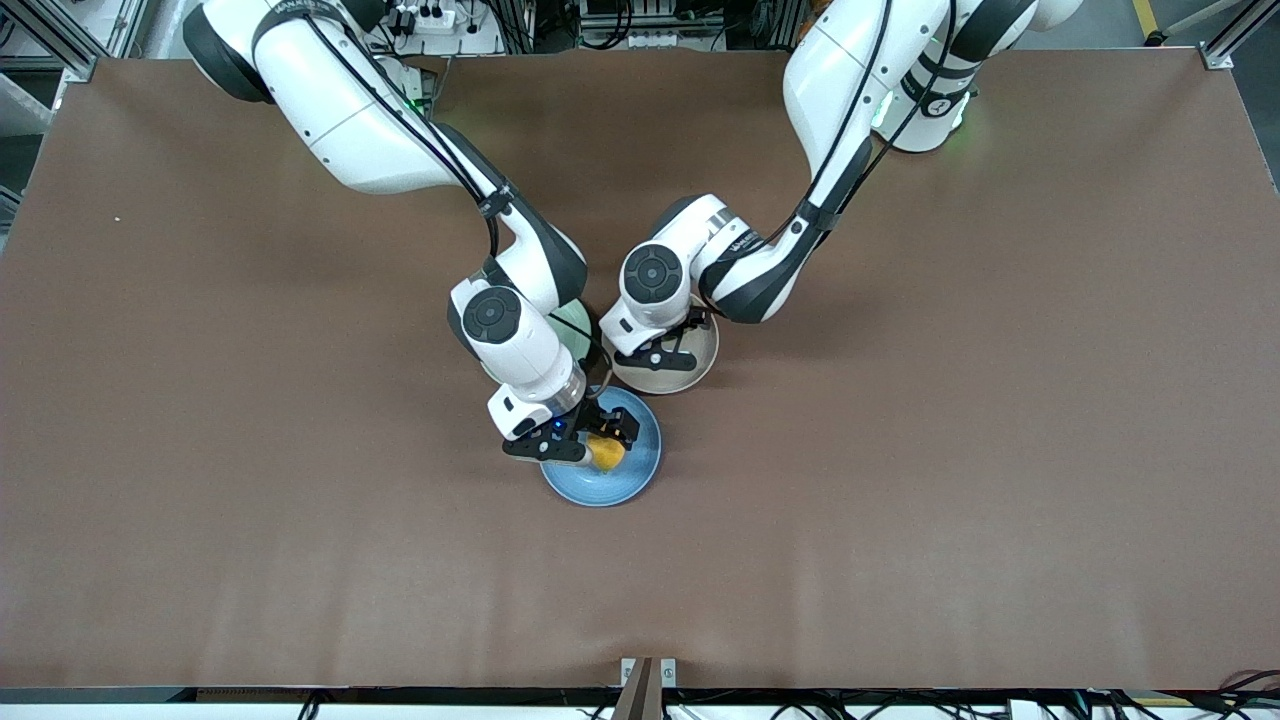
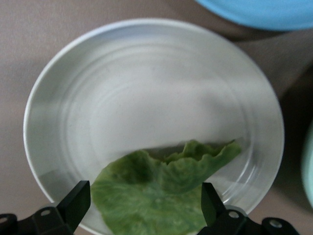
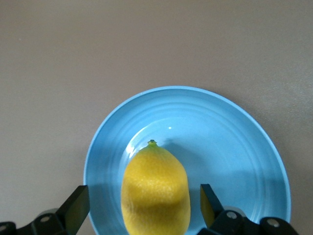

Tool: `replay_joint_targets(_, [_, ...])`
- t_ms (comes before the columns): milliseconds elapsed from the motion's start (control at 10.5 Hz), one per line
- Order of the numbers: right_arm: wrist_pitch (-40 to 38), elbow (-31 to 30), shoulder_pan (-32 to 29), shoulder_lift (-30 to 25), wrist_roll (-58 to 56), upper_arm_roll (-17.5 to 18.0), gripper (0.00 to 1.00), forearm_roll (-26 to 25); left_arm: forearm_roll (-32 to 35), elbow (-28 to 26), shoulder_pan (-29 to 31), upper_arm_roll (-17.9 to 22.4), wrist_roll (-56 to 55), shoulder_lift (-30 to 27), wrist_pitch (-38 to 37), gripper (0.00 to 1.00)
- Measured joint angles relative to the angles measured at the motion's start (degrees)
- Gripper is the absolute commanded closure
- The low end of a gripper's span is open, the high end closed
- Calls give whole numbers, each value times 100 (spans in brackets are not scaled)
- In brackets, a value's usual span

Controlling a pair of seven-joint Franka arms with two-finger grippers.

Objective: Pick lemon and lettuce from blue and beige plates
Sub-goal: 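Lower and close the right gripper on the lemon while the left grips lettuce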

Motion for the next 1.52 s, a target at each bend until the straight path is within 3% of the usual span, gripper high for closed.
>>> replay_joint_targets(380, [137, 5, 1, 165, 0, 0, 0, -191, 0, 2, 0, 2, -96, 100, 246, 0])
replay_joint_targets(475, [138, 6, 3, 178, 0, 0, 28, -216, 0, 3, -2, 1, -104, 116, 273, 0])
replay_joint_targets(570, [138, 6, 9, 201, 0, 0, 41, -256, 0, 5, -15, 0, -114, 125, 279, 0])
replay_joint_targets(759, [141, 10, 20, 245, 0, 0, 85, -300, 0, 7, -63, -1, -127, 135, 280, 0])
replay_joint_targets(1044, [146, 41, 13, 256, 0, -20, 100, -300, 0, 8, -128, -1, -135, 171, 280, 0])
replay_joint_targets(1234, [142, 53, -16, 257, 2, -27, 100, -297, 0, 8, -150, -1, -168, 217, 281, 100])
replay_joint_targets(1519, [-13, 188, -89, 234, 221, -32, 100, -294, 0, 33, -147, 6, -395, 215, 279, 100])
